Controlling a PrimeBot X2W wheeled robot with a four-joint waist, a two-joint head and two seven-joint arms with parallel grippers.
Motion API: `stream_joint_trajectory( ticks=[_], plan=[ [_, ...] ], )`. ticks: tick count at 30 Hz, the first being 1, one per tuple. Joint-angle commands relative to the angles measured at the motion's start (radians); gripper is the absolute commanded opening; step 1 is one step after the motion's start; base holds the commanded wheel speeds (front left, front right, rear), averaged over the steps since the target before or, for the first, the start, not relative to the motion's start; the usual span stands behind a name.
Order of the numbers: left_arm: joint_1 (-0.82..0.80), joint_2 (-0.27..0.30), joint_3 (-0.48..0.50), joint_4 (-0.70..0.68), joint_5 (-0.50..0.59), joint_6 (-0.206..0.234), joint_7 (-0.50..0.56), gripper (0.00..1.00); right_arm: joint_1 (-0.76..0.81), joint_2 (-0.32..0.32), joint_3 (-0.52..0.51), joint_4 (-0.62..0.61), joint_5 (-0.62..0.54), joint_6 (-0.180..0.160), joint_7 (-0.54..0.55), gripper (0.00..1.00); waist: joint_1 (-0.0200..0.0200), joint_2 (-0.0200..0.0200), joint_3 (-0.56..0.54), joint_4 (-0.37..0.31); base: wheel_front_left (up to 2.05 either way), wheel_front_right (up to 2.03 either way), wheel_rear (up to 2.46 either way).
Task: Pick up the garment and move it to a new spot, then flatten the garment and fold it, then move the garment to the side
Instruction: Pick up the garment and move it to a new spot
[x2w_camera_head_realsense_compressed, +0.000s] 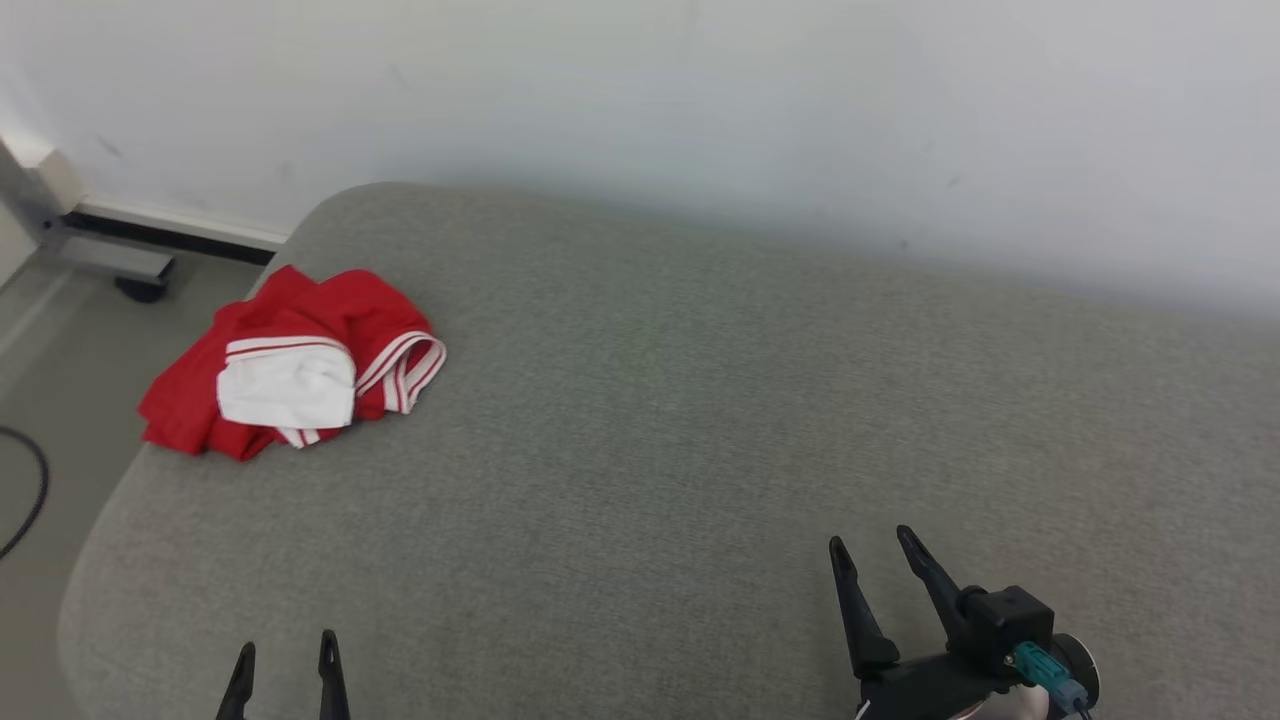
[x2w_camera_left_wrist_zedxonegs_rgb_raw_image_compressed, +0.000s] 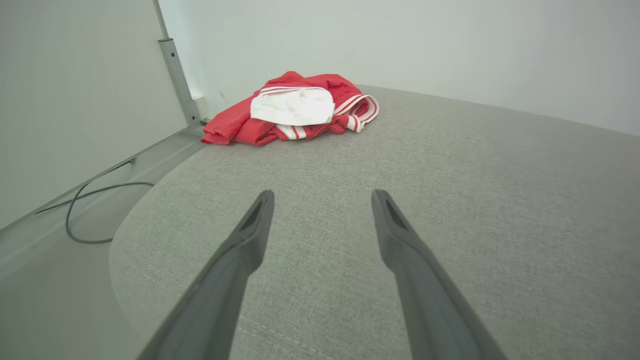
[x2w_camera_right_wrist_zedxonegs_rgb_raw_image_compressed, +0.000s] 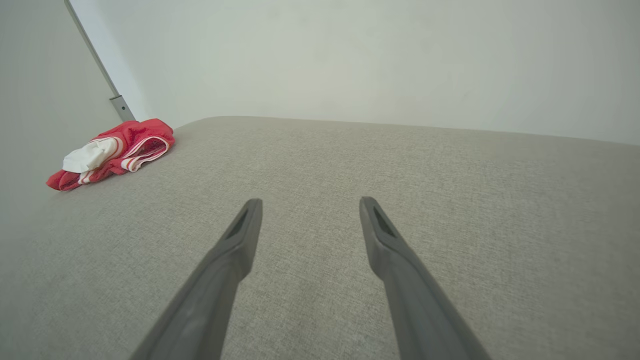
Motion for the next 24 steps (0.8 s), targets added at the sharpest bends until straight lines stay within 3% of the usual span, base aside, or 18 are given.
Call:
stream_joint_trajectory(
  ticks=[1, 8, 17, 24],
  plan=[
    [0.01, -0.001, 0.005, -0.003, -0.007, 0.006, -0.003, 1.0, -0.008, 0.001, 0.005, -0.003, -0.003, -0.002, 0.0, 1.0, 0.0, 0.0, 0.023, 0.11, 0.0, 0.0, 0.0],
    [0.023, -0.001, 0.022, -0.008, -0.016, 0.01, -0.003, 1.0, -0.02, 0.001, 0.031, -0.006, 0.008, -0.002, 0.0, 1.0, 0.0, 0.0, 0.03, 0.212, 0.0, 0.0, 0.0],
    [0.062, -0.001, 0.063, -0.034, -0.036, 0.016, -0.003, 1.0, -0.05, 0.0, 0.089, 0.023, 0.02, -0.002, 0.0, 1.0, 0.0, 0.0, 0.035, 0.221, 0.0, 0.0, 0.0],
    [0.058, -0.001, 0.076, -0.016, -0.013, 0.0, -0.003, 1.0, -0.028, 0.001, 0.076, 0.021, 0.018, -0.002, 0.0, 1.0, 0.0, 0.0, 0.011, 0.209, 0.0, 0.0, 0.0]
  ],
)
